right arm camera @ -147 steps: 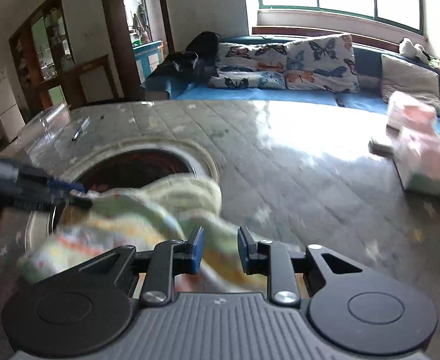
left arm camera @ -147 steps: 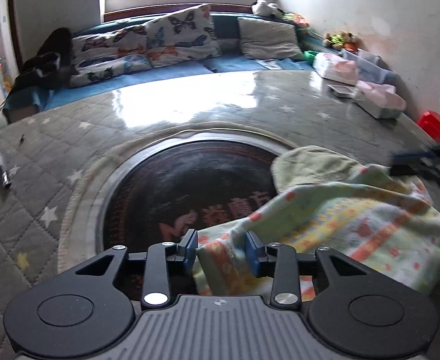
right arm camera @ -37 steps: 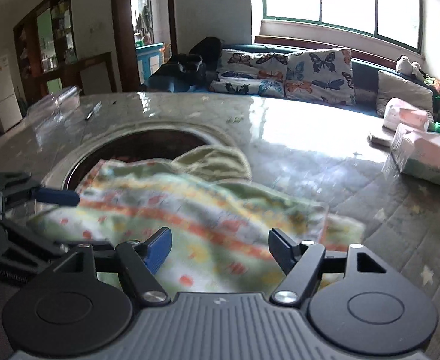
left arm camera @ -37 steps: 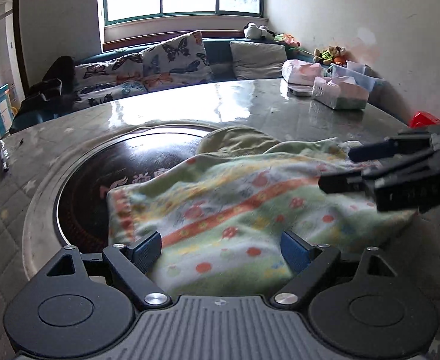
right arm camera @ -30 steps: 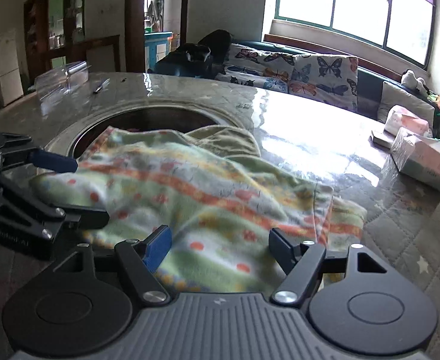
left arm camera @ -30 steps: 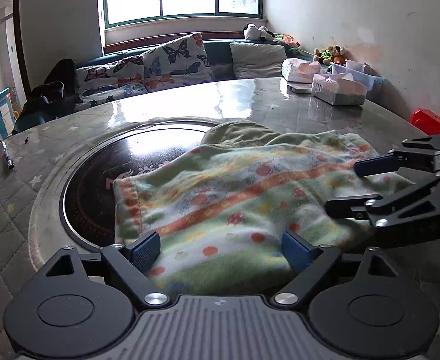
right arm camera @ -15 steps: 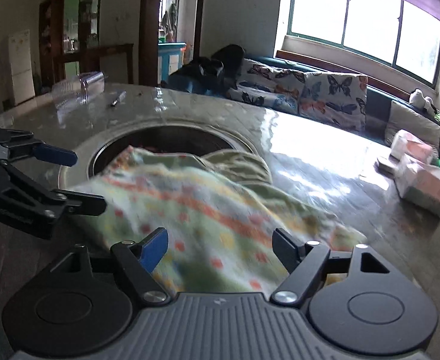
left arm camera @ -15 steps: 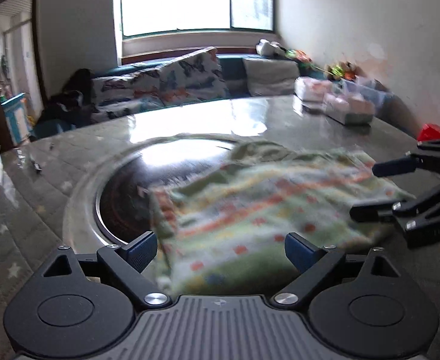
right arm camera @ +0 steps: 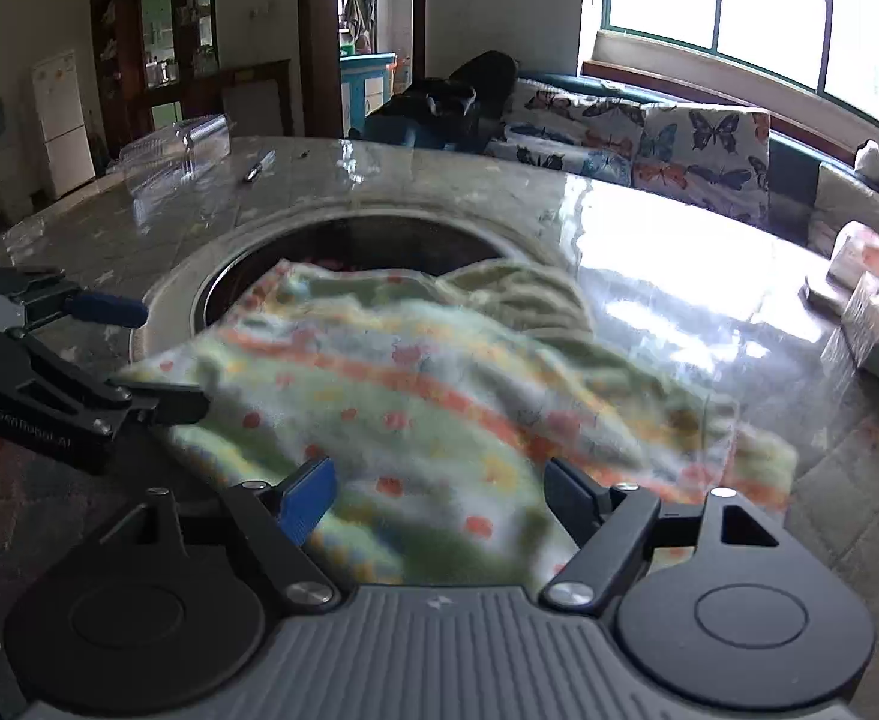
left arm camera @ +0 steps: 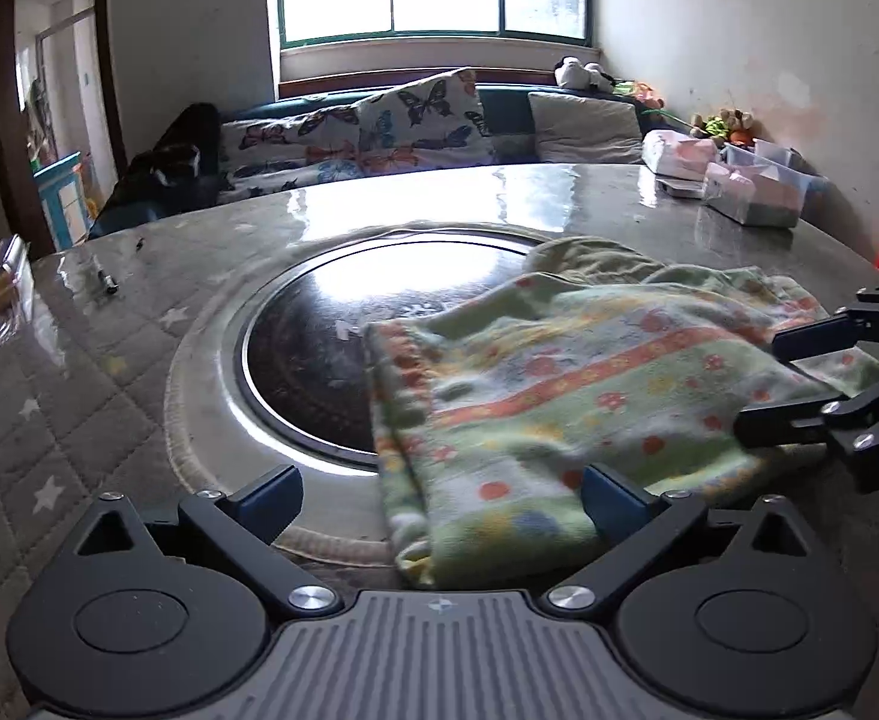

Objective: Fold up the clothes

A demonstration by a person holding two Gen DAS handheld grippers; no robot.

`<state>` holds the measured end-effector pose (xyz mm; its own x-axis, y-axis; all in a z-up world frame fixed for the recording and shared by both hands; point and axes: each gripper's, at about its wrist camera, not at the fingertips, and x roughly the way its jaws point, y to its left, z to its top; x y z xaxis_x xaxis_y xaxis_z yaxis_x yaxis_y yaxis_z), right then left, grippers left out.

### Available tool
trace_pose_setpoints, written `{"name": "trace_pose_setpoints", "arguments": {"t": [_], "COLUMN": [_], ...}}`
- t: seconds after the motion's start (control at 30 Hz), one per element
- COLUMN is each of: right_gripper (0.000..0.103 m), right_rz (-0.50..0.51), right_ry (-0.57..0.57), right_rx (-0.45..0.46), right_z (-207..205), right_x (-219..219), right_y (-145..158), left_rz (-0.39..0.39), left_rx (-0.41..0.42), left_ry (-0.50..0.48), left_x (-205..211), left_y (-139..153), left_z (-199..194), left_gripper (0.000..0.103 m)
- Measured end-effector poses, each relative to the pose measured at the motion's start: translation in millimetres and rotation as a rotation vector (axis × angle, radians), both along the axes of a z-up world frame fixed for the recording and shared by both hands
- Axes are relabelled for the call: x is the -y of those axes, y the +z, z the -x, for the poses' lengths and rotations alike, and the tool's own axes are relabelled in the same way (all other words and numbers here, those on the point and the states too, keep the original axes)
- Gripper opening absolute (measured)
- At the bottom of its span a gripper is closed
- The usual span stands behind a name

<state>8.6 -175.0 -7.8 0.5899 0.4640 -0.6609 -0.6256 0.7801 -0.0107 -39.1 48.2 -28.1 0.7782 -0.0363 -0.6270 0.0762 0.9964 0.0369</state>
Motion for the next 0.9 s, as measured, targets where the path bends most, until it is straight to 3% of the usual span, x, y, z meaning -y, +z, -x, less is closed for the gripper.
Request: {"name": "trace_pose_setpoints", "arguments": {"t": [0.17,0.3,0.6,0.73,0.9], "right_gripper": [0.079,0.080,0.070,0.071,0.070], "right_rz": [-0.044,-0.042,-0.077,-0.056,-0.070], "right_ry": [-0.005,0.000,0.033,0.047,0.047], "right_rx": [0.004,-0.031,-0.027,-0.044,-0.024], "right_z": [-18,-29,-32,-35,-32], "right_x": [-12,-18,-28,-38,-32], "right_y": [4,-11,1,-12,-1], "left_rz": [-0.007,-0.003,0.012,0.031,0.034], "left_rx": [-0.001,-0.004,-0.008,-0.024,-0.035], "left_ry": [0.019,0.035,0.066,0.084,0.102], "left_x": [-3,-8,-22,-29,-34], "left_y": [2,2,4,0,6], "left_z": [-2,-1,5,6,6], "left_gripper": [0.102,0.103,0.103,0.103,0.103]}}
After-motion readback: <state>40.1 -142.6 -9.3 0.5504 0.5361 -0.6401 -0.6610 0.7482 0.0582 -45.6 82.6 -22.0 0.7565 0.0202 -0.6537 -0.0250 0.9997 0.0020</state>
